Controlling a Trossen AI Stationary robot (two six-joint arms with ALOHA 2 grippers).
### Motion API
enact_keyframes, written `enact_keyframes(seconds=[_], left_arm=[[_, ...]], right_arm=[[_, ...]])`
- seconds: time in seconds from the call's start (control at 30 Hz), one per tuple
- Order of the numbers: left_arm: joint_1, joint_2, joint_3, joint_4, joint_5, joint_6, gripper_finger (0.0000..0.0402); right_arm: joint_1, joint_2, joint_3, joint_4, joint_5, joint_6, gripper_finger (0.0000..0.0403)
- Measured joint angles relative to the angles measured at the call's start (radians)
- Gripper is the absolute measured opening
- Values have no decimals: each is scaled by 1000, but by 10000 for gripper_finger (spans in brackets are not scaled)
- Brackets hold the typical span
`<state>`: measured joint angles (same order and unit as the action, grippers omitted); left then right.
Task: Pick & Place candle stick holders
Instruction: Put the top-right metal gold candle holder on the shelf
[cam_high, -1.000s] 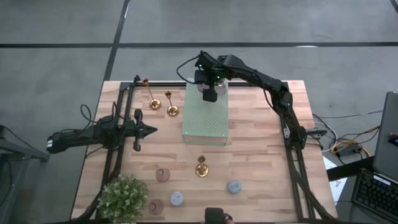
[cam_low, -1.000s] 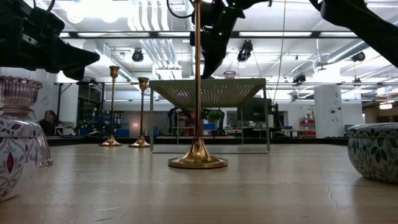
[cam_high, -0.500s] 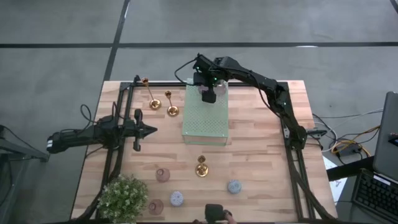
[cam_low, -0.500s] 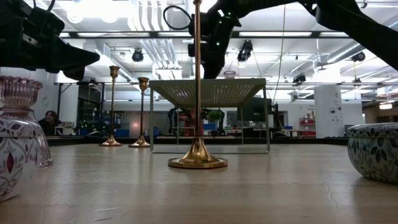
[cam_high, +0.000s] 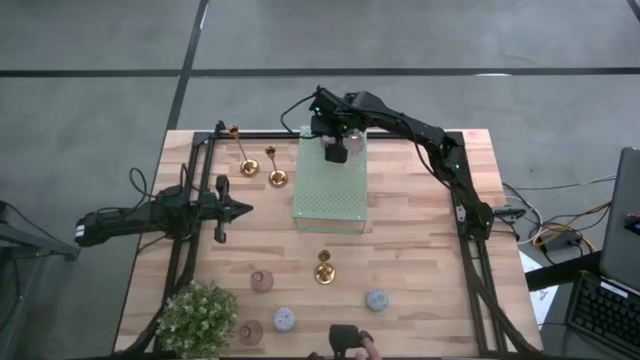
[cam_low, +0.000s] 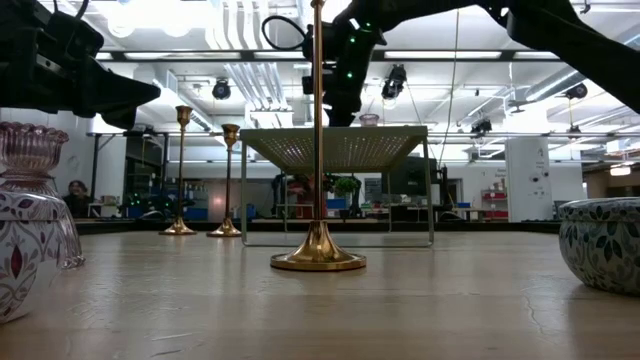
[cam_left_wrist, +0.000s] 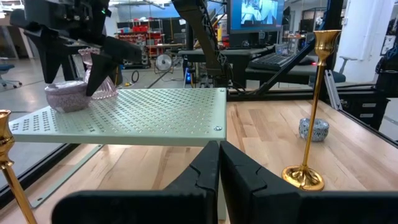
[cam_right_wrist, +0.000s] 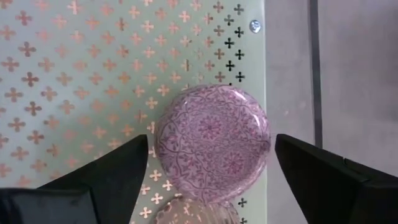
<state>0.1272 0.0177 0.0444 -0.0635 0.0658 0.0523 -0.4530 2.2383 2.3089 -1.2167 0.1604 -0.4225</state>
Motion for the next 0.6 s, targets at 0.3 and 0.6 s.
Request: enact_keyframes(seconds=[0.3, 0.6], left_arm=[[0, 0, 0, 0, 0, 0, 19], [0, 0, 0, 0, 0, 0, 19]], right_arm=[[1, -6, 8, -7, 6, -14, 363], [18, -82, 11, -35, 53, -27, 364]])
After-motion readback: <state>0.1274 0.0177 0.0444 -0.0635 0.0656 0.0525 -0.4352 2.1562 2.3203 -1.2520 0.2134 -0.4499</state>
